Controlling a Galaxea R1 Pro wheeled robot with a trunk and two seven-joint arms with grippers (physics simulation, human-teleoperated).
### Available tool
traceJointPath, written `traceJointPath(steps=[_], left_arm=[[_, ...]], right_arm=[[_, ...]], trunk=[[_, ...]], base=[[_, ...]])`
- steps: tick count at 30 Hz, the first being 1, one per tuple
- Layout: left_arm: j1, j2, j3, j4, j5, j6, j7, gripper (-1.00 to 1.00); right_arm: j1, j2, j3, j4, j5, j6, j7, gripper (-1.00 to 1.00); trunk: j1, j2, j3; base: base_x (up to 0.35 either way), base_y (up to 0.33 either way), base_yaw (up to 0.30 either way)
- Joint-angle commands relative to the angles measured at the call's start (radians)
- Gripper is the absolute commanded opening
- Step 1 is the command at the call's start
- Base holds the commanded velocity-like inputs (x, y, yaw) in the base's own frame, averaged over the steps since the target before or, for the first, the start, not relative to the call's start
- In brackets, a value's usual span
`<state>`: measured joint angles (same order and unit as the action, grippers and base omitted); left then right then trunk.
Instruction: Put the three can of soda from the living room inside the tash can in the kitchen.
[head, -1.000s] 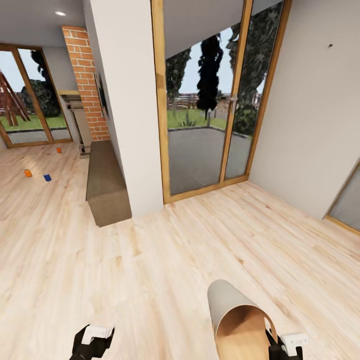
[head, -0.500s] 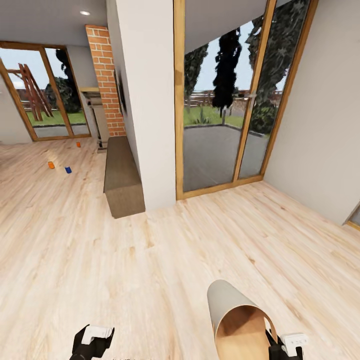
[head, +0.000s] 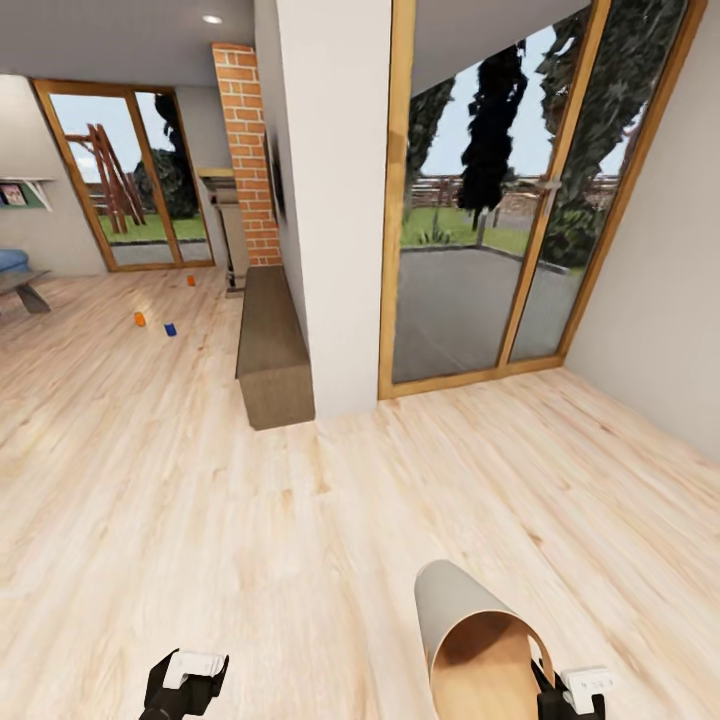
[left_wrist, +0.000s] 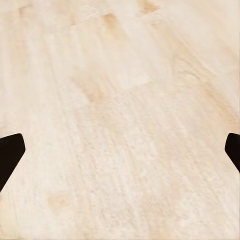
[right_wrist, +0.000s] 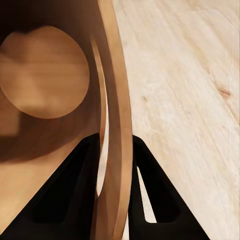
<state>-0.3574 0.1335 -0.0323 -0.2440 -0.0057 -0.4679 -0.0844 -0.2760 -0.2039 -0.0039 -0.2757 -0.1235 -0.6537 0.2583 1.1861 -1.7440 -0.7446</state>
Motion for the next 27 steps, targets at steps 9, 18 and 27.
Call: traceJointPath(steps=[9,18,27], left_arm=[[0.000,0.000,0.000,0.000,0.000,0.000,0.000,1.00],[0.000,0.000,0.000,0.000,0.000,0.001,0.000,1.00],[0.000,0.000,0.000,0.000,-0.001,0.001,0.000,1.00]], right_arm=[[-0.001,0.000,-0.005,-0.002,-0.001,-0.001,0.004,-1.00],[0.000,0.001,-0.005,-0.002,-0.001,-0.001,0.004,-1.00],[-0.001,0.001,-0.004,-0.001,-0.001,-0.001,0.004,-1.00]], trunk=[[0.000,0.000,-0.009],[0.000,0.000,-0.017],[0.000,0.000,-0.024]], base=[[0.137,0.000,0.187],[0.139,0.000,0.187],[0.146,0.000,0.183]])
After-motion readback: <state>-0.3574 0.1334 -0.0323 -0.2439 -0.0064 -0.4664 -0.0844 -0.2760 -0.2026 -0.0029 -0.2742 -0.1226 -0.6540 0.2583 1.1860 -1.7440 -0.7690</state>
